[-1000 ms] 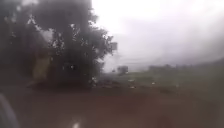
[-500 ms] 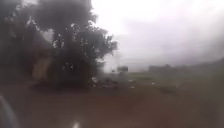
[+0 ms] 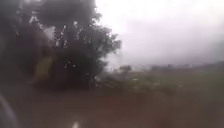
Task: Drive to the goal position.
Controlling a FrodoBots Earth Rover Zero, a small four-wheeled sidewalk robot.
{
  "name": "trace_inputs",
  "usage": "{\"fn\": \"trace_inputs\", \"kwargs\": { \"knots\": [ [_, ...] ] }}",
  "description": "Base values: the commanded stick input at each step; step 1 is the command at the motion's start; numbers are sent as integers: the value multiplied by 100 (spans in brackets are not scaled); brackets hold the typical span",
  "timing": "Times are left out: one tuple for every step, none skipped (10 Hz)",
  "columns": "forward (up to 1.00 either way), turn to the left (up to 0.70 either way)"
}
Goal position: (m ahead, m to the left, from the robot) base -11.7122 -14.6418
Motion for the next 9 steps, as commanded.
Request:
{"fn": "trace_inputs", "kwargs": {
  "knots": [
    [70, 27],
    [70, 27],
    [70, 27],
    [70, 27],
    [41, 35],
    [0, 45],
    [0, 45],
    [0, 45],
    [0, 45]
  ]
}}
